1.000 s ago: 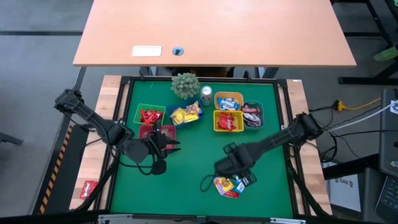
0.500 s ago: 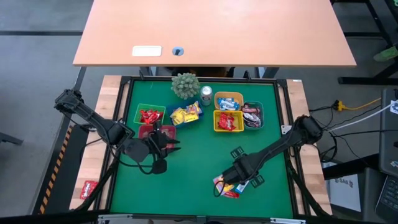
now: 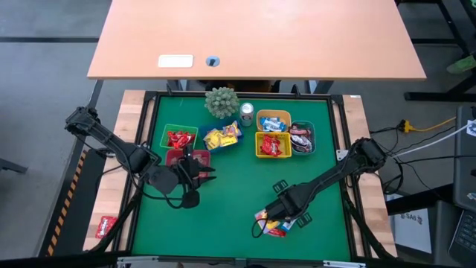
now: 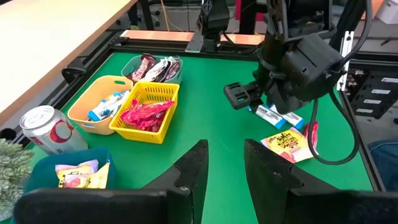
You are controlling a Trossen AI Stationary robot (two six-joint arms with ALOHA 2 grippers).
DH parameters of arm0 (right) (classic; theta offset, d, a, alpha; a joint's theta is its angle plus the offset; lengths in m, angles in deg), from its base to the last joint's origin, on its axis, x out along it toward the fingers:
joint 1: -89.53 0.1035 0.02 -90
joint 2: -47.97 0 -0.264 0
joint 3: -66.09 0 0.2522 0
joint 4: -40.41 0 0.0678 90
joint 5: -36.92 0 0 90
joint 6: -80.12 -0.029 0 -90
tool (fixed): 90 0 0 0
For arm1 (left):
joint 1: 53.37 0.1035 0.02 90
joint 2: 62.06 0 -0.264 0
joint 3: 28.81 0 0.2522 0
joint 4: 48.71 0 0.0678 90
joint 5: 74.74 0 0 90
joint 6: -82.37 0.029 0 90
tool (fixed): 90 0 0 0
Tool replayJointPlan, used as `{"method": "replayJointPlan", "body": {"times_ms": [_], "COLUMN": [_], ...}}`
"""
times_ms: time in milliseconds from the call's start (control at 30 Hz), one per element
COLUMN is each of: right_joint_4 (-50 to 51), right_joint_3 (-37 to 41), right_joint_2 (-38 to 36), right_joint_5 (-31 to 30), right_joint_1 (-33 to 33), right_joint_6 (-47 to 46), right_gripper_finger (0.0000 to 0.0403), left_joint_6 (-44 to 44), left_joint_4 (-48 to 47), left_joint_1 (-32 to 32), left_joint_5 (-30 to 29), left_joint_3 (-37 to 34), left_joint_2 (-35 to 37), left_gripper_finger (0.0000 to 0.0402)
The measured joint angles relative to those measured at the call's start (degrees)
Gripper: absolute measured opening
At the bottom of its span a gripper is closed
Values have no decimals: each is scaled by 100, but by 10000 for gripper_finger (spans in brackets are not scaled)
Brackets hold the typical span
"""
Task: Sort candy
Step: Put the blue chocolate bar into the orange bin
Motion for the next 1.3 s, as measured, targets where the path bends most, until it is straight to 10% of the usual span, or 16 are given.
{"method": "replayJointPlan", "body": {"times_ms": [1300], "right_joint_4": [-673], "right_joint_3": [326], "right_joint_2": [13], "right_joint_5": [-7], "right_joint_1": [-9], "right_joint_6": [-139], "right_gripper_finger": [117], "left_joint_6": [0], "left_joint_4": [0], "left_joint_1": [0], "left_joint_5": [0], "left_joint_3": [0], "left_joint_2": [0], "left_gripper_finger": [92]}}
